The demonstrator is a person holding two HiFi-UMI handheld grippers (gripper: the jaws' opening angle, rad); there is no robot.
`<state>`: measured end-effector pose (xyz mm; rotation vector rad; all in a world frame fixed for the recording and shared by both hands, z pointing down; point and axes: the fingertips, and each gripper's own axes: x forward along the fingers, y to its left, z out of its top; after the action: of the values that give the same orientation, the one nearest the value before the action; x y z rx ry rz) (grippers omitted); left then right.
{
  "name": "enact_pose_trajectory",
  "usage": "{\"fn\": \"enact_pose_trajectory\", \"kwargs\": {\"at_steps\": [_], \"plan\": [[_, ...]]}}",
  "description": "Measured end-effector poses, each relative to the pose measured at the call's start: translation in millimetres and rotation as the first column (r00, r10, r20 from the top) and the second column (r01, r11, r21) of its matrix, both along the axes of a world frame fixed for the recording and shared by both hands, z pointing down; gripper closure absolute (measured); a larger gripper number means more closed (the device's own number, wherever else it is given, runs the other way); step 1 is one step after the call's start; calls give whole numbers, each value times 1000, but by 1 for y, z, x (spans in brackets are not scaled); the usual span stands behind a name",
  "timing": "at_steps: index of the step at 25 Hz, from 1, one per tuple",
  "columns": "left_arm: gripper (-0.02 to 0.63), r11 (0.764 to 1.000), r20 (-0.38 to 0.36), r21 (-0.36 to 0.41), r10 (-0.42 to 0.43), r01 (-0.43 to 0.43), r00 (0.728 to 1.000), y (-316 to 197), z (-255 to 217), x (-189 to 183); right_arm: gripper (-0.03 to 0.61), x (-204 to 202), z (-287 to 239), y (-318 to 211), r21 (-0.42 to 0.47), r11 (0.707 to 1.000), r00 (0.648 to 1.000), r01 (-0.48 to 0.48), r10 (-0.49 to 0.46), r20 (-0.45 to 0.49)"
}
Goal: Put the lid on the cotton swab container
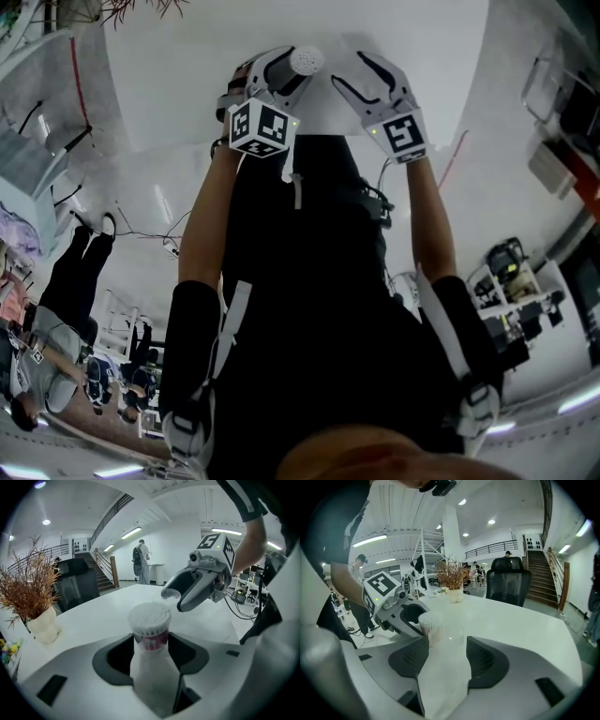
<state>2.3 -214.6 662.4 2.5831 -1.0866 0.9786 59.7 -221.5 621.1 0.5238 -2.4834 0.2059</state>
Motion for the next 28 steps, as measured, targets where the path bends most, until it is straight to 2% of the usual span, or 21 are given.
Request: {"fn": "enact_pose_trajectory", "kwargs": {"at_steps": [8, 21, 28], "plan": [[385, 1000, 4, -1, 11, -11, 1000, -1, 2, 0, 344, 0, -4, 2, 4, 999, 999, 39, -39, -3], [387, 1000, -5, -16, 11, -12, 1000, 1, 2, 1, 347, -10, -30, 3, 80, 988, 991, 128, -125, -45], [387, 1000, -7, -13, 9, -9, 1000, 2, 1, 2, 367, -27, -36, 9, 124, 973, 979, 197, -187, -87]]}}
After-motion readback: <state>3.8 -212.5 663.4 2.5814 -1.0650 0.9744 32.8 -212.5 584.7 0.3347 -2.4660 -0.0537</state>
